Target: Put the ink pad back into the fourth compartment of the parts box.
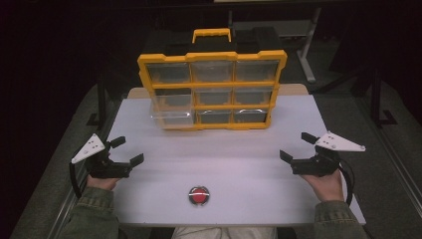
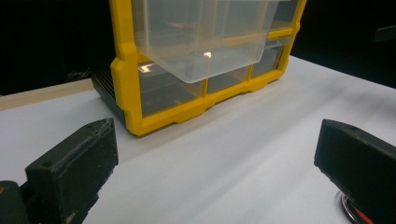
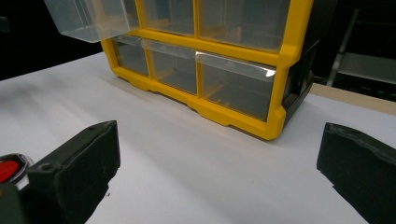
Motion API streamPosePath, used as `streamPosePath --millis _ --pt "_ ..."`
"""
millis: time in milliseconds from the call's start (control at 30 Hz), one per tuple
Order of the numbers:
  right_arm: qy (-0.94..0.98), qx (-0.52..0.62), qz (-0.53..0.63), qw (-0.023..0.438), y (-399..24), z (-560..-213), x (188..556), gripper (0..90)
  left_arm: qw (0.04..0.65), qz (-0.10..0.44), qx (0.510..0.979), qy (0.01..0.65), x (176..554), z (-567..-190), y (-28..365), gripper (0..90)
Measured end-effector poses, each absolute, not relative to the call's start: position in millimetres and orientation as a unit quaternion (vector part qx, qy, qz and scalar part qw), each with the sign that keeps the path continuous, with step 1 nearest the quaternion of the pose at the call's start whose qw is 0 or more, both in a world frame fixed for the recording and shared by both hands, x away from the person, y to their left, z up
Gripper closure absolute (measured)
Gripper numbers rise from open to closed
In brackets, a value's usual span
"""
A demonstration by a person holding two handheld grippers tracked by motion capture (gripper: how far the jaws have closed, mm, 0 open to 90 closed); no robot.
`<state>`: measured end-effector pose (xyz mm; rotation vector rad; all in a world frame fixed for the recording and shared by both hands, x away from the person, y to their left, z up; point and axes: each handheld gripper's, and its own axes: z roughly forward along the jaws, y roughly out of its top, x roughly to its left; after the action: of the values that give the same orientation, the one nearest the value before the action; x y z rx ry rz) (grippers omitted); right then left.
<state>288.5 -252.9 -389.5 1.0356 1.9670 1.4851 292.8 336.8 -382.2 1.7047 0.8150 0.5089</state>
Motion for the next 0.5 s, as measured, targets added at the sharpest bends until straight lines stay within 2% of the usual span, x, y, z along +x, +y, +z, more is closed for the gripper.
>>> streamPosePath --millis 233,500 --pt "0.703 0.388 0.556 0.213 -256.3 -391.7 290.6 0.0 0.564 0.224 0.715 0.346 292.7 -382.3 335.3 0.0" --pt "0.709 0.384 0.548 0.225 -256.3 -390.8 289.4 0.0 0.566 0.221 0.713 0.349 292.2 -381.9 332.2 0.0"
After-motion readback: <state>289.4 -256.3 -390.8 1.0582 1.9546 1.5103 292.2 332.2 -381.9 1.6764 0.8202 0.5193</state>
